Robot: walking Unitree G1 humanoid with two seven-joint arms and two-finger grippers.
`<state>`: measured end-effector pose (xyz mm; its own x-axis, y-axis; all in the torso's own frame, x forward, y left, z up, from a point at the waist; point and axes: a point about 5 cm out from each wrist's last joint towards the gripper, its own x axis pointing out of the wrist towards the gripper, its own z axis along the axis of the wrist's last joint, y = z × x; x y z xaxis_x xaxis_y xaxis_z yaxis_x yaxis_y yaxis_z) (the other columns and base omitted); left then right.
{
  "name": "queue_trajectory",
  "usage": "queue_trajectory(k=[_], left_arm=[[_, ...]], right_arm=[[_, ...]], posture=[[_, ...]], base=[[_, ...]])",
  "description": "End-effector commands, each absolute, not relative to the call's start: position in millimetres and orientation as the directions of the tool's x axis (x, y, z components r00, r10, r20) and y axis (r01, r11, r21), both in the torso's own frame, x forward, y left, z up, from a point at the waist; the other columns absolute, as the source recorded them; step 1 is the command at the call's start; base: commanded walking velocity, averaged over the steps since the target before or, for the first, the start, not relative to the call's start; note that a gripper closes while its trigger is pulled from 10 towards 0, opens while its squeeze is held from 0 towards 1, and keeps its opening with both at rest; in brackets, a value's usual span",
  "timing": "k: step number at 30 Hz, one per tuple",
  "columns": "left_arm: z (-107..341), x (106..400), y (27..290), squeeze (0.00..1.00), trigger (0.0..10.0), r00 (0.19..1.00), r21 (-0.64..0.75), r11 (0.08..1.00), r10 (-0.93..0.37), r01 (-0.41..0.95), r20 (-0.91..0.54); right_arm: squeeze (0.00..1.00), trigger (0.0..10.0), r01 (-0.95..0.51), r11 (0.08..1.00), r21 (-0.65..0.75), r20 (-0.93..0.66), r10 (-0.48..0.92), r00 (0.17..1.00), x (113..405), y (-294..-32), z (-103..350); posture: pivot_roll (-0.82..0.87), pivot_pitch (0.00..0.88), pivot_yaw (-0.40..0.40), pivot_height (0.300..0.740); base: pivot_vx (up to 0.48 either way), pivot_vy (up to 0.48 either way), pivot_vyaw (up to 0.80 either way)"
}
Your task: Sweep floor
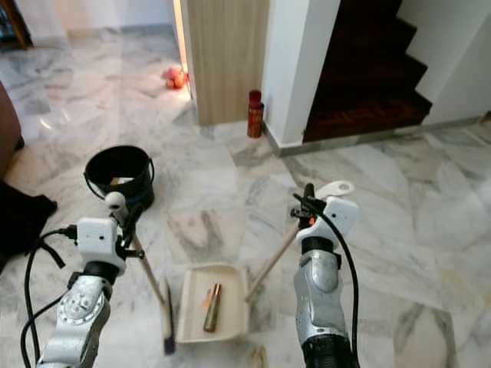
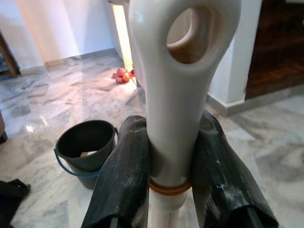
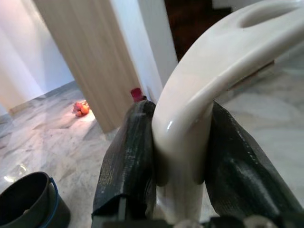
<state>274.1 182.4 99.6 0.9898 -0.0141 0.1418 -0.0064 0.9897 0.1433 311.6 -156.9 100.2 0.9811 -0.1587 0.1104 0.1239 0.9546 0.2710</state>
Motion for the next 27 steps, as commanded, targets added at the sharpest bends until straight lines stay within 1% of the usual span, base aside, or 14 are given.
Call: queue_trajectory(k=[1,3,5,12,14,25,27], left_arm=[[113.0,275.7,178.5,0.00,10.0,0.979,0.147,0.989,-0.027,-0.003,0.200],[113.0,275.7,178.5,0.00,10.0,0.979,0.147,0.989,-0.026,-0.004,0.200],[113.1,275.6,178.5,0.00,10.0,0.979,0.146,0.989,-0.026,-0.004,0.200],[113.0,275.1,178.0,0.00,10.0,0.979,0.147,0.989,-0.027,-0.004,0.202],[112.9,275.1,178.1,0.00,10.0,0.979,0.147,0.989,-0.026,-0.004,0.202],[113.2,275.5,177.8,0.00,10.0,0.981,0.158,0.987,-0.028,-0.004,0.194],[113.2,275.5,177.9,0.00,10.0,0.981,0.159,0.987,-0.027,-0.004,0.194]], right_arm=[[0.00,10.0,0.123,0.953,0.278,0.144,-0.168,0.975,313.7,-161.3,108.3],[0.00,10.0,0.121,0.957,0.264,0.147,-0.164,0.976,314.1,-161.0,108.8],[0.00,10.0,0.121,0.958,0.261,0.149,-0.163,0.975,314.1,-161.0,109.1],[0.00,10.0,0.121,0.957,0.264,0.148,-0.164,0.975,313.5,-161.2,109.2],[0.00,10.0,0.120,0.957,0.264,0.147,-0.163,0.975,313.5,-161.1,109.1],[0.00,10.0,0.115,0.952,0.282,0.129,-0.156,0.979,314.2,-159.2,106.7],[0.00,10.0,0.112,0.954,0.278,0.132,-0.154,0.979,314.1,-159.0,106.9]], posture=[[0.15,0.047,-0.001,0.740],[0.15,0.047,-0.001,0.740],[0.15,0.048,-0.002,0.740],[0.15,0.050,-0.004,0.740],[0.15,0.050,-0.004,0.740],[0.15,0.055,-0.001,0.740],[0.15,0.056,-0.001,0.740]], base=[[0.000,0.000,0.00],[0.000,0.000,0.00],[0.000,0.000,0.45],[0.000,0.000,0.80],[0.000,0.000,0.44],[0.000,0.000,0.00],[0.000,0.000,0.40]])
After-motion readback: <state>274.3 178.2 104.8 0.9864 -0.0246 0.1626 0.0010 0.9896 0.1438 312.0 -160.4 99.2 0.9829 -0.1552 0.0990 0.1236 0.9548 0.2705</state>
